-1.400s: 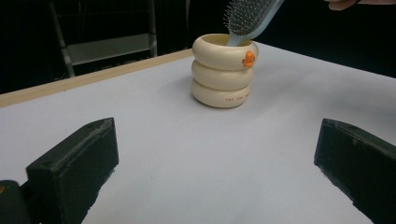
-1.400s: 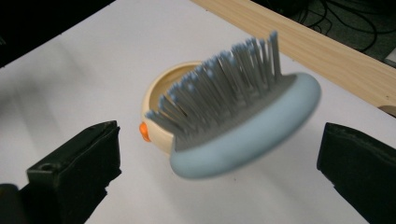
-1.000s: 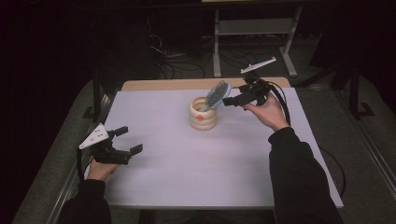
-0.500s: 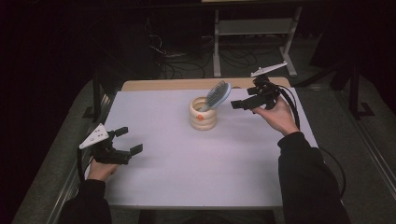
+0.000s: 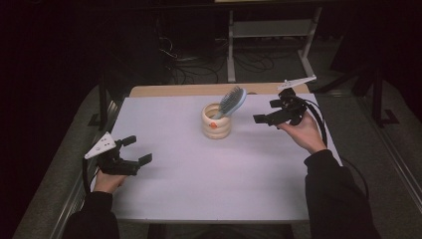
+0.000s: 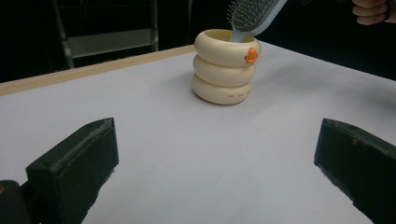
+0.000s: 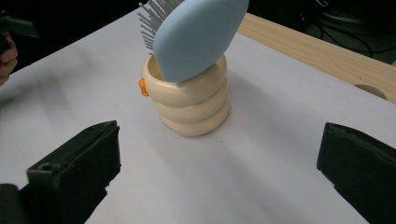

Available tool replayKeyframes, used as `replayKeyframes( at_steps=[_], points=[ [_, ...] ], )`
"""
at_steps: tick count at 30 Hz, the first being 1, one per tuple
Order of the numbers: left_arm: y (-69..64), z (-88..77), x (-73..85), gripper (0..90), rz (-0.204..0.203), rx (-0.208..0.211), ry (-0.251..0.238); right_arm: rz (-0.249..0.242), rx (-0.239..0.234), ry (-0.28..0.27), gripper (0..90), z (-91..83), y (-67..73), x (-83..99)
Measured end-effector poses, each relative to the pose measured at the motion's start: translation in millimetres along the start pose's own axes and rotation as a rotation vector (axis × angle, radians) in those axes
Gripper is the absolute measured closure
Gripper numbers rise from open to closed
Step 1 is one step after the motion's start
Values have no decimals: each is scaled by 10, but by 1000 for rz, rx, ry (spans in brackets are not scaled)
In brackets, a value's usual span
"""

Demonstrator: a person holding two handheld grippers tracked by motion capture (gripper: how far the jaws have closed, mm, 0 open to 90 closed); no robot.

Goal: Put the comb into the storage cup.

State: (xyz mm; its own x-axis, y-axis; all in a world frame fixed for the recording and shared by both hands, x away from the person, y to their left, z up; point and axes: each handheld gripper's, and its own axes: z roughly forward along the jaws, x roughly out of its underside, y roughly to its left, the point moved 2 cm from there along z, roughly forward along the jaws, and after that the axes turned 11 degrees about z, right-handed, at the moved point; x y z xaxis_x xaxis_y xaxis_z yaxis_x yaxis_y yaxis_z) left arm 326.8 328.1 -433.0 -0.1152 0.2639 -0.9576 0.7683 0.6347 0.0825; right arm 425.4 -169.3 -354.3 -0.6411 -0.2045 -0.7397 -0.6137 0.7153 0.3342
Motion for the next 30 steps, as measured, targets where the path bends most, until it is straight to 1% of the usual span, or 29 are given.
replayKeyframes(
  at_steps=[8, 16, 19, 22, 25, 27, 30],
  points=[
    [-3, -7, -2, 0, 1, -2, -1, 5, 14, -13, 0, -84, -28, 111],
    [1, -17, -1, 0, -3, -12, -5, 11, 11, -19, 0, -138, -54, 229],
    [4, -20, 2, 0, -2, -14, -3, 5, 7, -32, 0, -173, -54, 271],
    [9, -28, -1, 0, 2, -25, -6, 5, 2, -40, 0, -209, -58, 325],
    [22, -37, 3, 0, -1, -29, -5, 5, -3, -33, 0, -227, -70, 386],
    [26, -35, 12, 0, -13, -28, -7, 4, -3, -39, 0, -240, -81, 421],
    [33, -33, 22, 0, -16, -27, -2, 8, -2, -42, 0, -259, -92, 470]
  ],
)
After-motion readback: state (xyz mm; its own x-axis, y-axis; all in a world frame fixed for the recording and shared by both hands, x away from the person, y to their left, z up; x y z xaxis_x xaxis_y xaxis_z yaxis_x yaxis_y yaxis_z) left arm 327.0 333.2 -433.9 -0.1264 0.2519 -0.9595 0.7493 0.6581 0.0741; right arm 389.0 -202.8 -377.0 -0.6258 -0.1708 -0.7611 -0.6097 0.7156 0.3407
